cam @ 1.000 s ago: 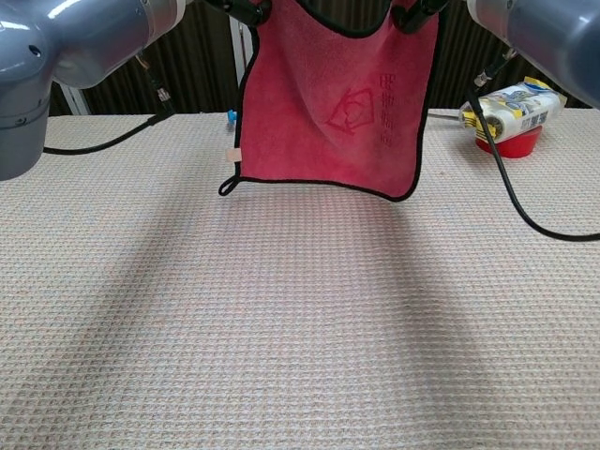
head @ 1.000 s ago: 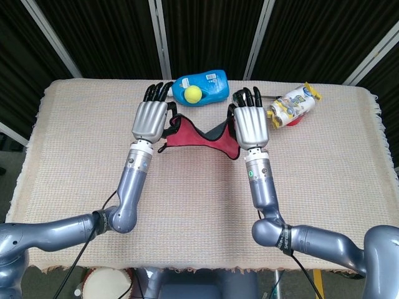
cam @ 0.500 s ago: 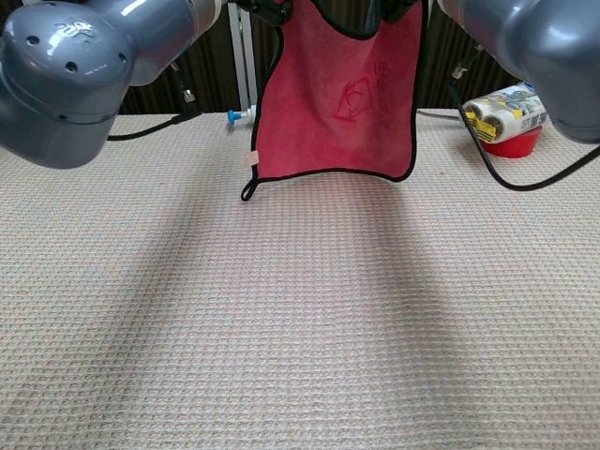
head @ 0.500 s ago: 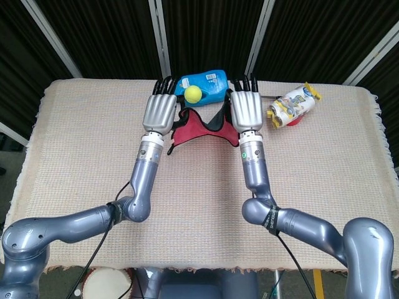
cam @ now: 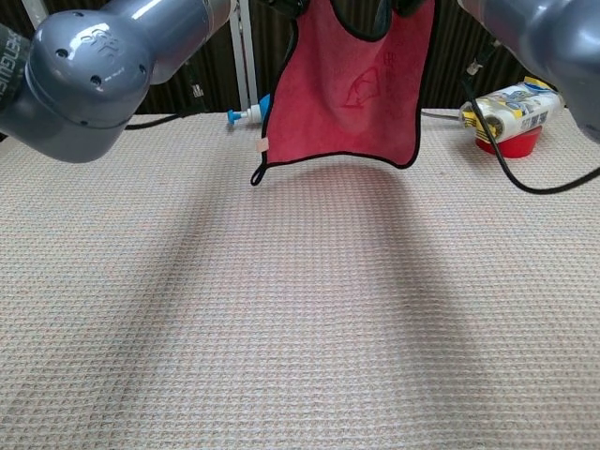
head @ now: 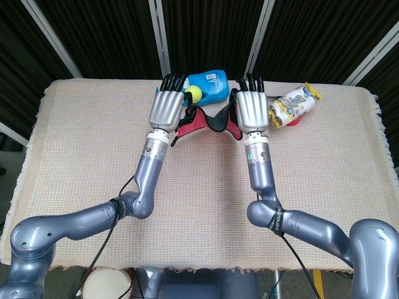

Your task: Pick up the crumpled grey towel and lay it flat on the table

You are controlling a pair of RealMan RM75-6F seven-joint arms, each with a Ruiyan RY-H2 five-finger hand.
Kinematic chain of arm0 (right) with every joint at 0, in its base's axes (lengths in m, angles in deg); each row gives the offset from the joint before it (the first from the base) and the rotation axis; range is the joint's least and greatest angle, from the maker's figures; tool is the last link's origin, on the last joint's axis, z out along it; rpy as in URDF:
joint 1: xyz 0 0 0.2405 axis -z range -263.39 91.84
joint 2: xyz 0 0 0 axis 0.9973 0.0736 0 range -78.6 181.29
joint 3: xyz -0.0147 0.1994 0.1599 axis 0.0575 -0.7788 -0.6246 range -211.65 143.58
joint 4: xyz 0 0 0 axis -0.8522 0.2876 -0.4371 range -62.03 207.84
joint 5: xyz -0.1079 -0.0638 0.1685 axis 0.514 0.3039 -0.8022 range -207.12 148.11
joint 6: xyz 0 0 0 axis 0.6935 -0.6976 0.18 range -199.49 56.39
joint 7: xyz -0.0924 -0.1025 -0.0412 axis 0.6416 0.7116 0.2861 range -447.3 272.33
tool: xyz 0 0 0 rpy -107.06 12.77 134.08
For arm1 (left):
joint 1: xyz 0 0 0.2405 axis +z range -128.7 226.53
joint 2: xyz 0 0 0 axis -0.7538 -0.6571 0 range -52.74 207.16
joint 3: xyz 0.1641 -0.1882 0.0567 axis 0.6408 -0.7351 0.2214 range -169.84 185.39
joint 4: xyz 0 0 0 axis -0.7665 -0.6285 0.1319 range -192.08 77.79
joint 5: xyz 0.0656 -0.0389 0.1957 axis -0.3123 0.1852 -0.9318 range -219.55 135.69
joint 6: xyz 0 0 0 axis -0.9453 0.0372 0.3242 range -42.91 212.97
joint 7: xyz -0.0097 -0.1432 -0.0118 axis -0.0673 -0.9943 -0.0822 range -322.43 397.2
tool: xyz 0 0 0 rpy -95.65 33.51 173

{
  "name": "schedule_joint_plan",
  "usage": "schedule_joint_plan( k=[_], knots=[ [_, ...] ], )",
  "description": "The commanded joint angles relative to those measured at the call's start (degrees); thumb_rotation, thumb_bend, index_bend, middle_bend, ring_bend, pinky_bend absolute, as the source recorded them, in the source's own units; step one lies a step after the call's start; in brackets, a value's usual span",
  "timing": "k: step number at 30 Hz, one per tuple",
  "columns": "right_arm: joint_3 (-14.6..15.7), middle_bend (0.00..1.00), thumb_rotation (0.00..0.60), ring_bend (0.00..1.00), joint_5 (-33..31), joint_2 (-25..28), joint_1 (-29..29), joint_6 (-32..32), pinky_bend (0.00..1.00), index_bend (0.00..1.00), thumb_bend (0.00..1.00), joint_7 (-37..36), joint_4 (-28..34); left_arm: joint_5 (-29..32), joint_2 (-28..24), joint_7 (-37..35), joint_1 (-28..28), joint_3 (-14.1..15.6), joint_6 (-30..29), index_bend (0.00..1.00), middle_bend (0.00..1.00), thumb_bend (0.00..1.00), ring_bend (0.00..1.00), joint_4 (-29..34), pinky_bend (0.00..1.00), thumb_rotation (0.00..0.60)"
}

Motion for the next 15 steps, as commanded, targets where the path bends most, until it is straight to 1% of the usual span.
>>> schedule_joint_plan(
  k=[1,4,8,12,15],
  knots=[
    [3.1,0.24,0.6,0.11,-0.4,1.7,3.9,2.6,0.05,0.61,0.57,0.9,6.3,-1.2,-0.7,-0.5,3.2,3.8,-1.2,0.61,0.07,0.49,0.0,6.5,0.0,0.6],
    [5.9,0.24,0.6,0.11,0.5,2.3,6.4,4.7,0.05,0.61,0.57,1.2,10.7,-2.2,-1.2,-0.4,5.5,6.6,-2.5,0.61,0.07,0.49,0.0,11.1,0.0,0.6],
    [10.7,0.24,0.6,0.11,2.6,2.8,10.2,7.4,0.05,0.61,0.57,1.2,16.7,-3.2,-2.1,-0.6,9.7,10.8,-5.2,0.61,0.07,0.49,0.0,18.6,0.0,0.6],
    [13.7,0.24,0.6,0.11,4.8,3.1,12.6,9.5,0.05,0.61,0.57,1.1,20.4,-4.2,-3.4,-0.7,12.9,14.0,-7.3,0.61,0.07,0.49,0.0,24.5,0.0,0.6],
    [15.5,0.24,0.6,0.11,6.8,3.4,14.1,10.9,0.05,0.61,0.57,1.1,22.8,-5.5,-4.3,-0.6,14.9,16.1,-8.7,0.61,0.07,0.49,0.0,27.8,0.0,0.6]
  ],
)
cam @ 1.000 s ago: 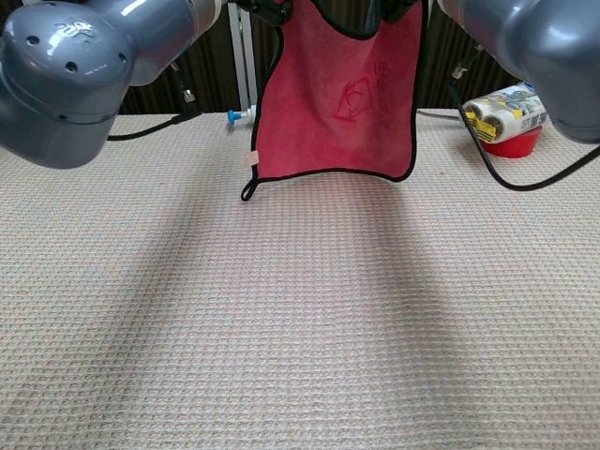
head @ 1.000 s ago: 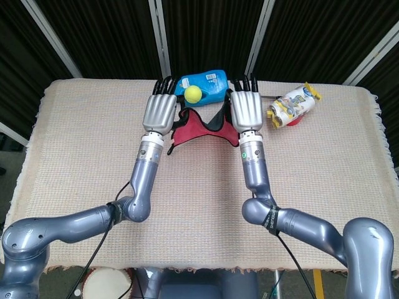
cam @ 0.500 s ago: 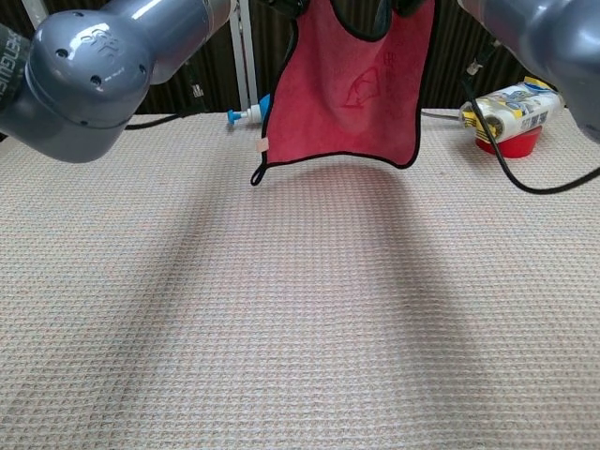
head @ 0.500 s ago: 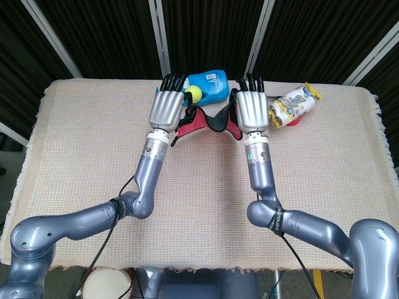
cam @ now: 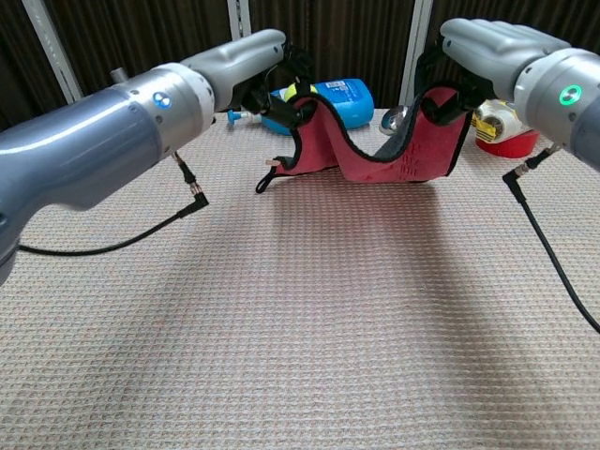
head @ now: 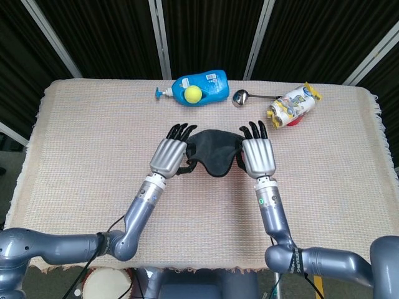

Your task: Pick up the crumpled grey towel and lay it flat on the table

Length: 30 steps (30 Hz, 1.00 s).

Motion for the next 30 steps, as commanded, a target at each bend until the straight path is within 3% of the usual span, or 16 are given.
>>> schedule_joint_plan(
  k=[1,14,30],
  knots=[
    [2.7,0.24,0.6,0.11,3.1,0.5,2.3,2.3,0.05,0.61,0.57,-0.1,3.2,-2.4,-1.8,0.1,3.6,3.8,-2.8,0.61,0.07,0.49,0.0,5.3,0.0,0.6],
    [9.2,0.24,0.6,0.11,10.6,0.3,8.0,7.2,0.05,0.61,0.57,0.6,9.9,-8.3,-3.2,1.0,9.6,10.8,-7.2,0.61,0.07,0.49,0.0,14.1,0.0,0.6],
    [15.2,0.24,0.6,0.11,16.3,0.9,14.9,8.2,0.05,0.61,0.57,-1.7,8.7,-15.2,-5.4,1.3,14.4,16.4,-7.7,0.61,0.07,0.49,0.0,17.9,0.0,0.6]
  ],
)
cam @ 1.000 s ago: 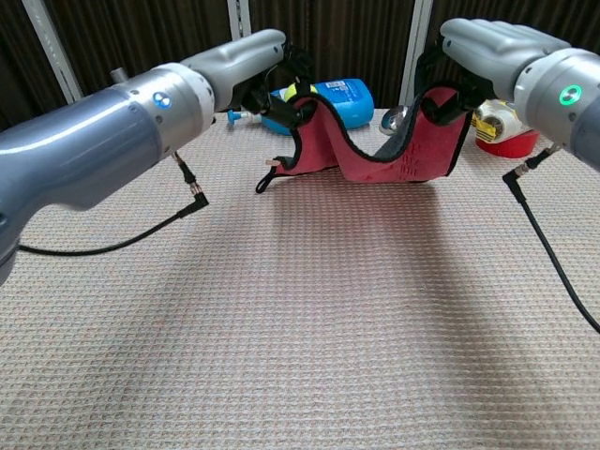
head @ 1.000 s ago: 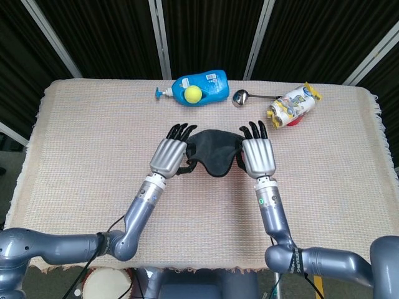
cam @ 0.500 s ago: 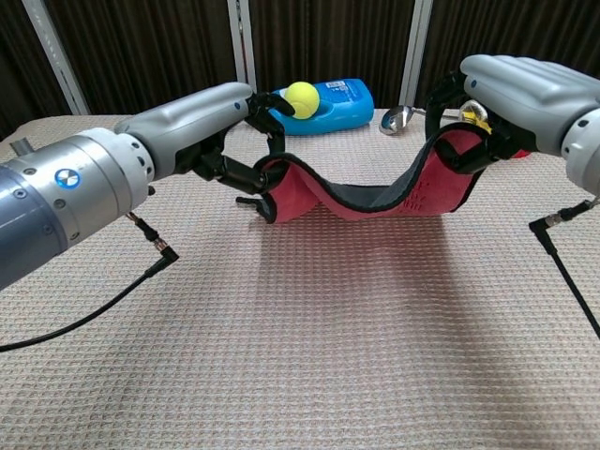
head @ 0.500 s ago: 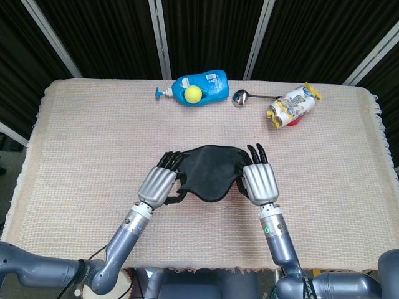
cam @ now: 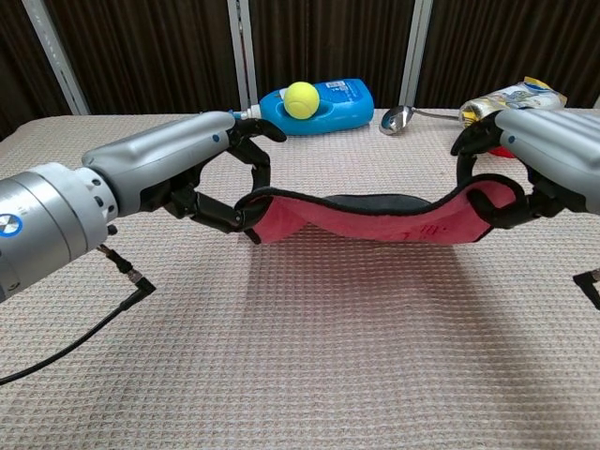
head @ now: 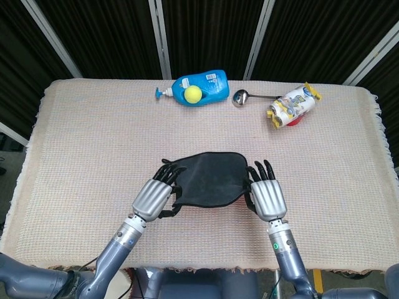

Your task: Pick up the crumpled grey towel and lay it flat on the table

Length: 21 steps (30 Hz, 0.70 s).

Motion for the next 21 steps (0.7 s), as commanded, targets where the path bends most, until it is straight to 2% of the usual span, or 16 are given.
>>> schedule_joint_plan(
  k=[1,21],
  knots=[
    [0.7,0.24,0.6,0.11,0.6,0.1,1.2,0.1,0.05,0.61,0.57,-0.8,-0.5,-1.5,-0.5,-0.1,1.1,1.2,-0.1,0.61,0.07,0.49,0.0,0.7,0.0,0.6],
    [3.6,0.24,0.6,0.11,4.3,-2.1,6.5,-1.7,0.05,0.61,0.57,-1.9,-3.9,-4.8,0.7,-0.8,5.2,3.7,1.0,0.61,0.07,0.49,0.0,0.1,0.0,0.6]
  ],
)
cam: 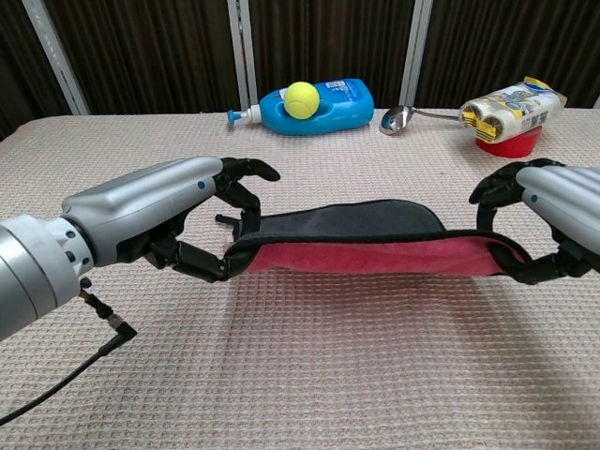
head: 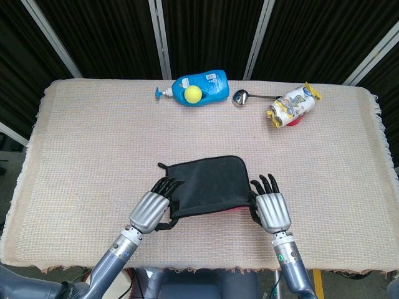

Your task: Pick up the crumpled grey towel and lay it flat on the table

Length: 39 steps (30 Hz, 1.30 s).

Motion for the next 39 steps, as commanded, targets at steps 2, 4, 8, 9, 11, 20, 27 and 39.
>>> schedule_joint_plan(
  k=[2,4,8,9,11,20,27,39],
  knots=[
    [0.4,0.24,0.6,0.11,0.4,-0.9,0.7,-0.5,0.05,0.61,0.57,0.0,-0.8,-0.1,0.2,-0.3,0.6,0.1,0.3,0.61,0.07,0.49,0.0,-0.3,0.0,0.6],
    [0.5,0.24,0.6,0.11,0.9,-1.4,1.0,-0.7,0.05,0.61,0.57,0.3,-1.3,-0.1,0.5,-0.3,0.9,0.1,0.5,0.61,0.07,0.49,0.0,-0.6,0.0,0.6],
    [0.5,0.24,0.6,0.11,1.9,-2.2,1.6,-1.0,0.05,0.61,0.57,0.6,-1.7,0.1,1.2,0.0,1.4,0.1,1.1,0.61,0.07,0.49,0.0,-1.1,0.0,0.6],
    [0.5,0.24,0.6,0.11,2.2,-2.3,1.8,-1.0,0.05,0.61,0.57,0.7,-1.8,0.2,1.5,0.1,1.5,0.0,1.3,0.61,0.07,0.49,0.0,-1.2,0.0,0.6],
    [0.6,0.24,0.6,0.11,2.7,-2.5,2.0,-1.1,0.05,0.61,0.57,0.9,-1.8,0.3,1.9,0.3,1.7,-0.1,1.6,0.61,0.07,0.49,0.0,-1.4,0.0,0.6],
    [0.5,0.24,0.6,0.11,4.1,-2.9,3.1,-2.0,0.05,0.61,0.57,1.6,-1.4,-0.2,3.1,1.3,2.4,-0.1,2.5,0.61,0.07,0.49,0.0,-1.8,0.0,0.6],
    [0.6,0.24,0.6,0.11,4.7,-3.2,4.0,-2.8,0.05,0.61,0.57,2.1,-1.5,-1.0,3.5,1.7,3.2,0.7,3.2,0.59,0.07,0.49,0.0,-1.7,0.0,0.6],
    [1.9,0.24,0.6,0.11,5.6,-4.6,5.9,-4.4,0.05,0.61,0.57,1.8,-2.5,-0.9,4.3,2.2,4.3,1.1,4.5,0.56,0.07,0.48,0.0,-2.1,0.0,0.6]
  ],
)
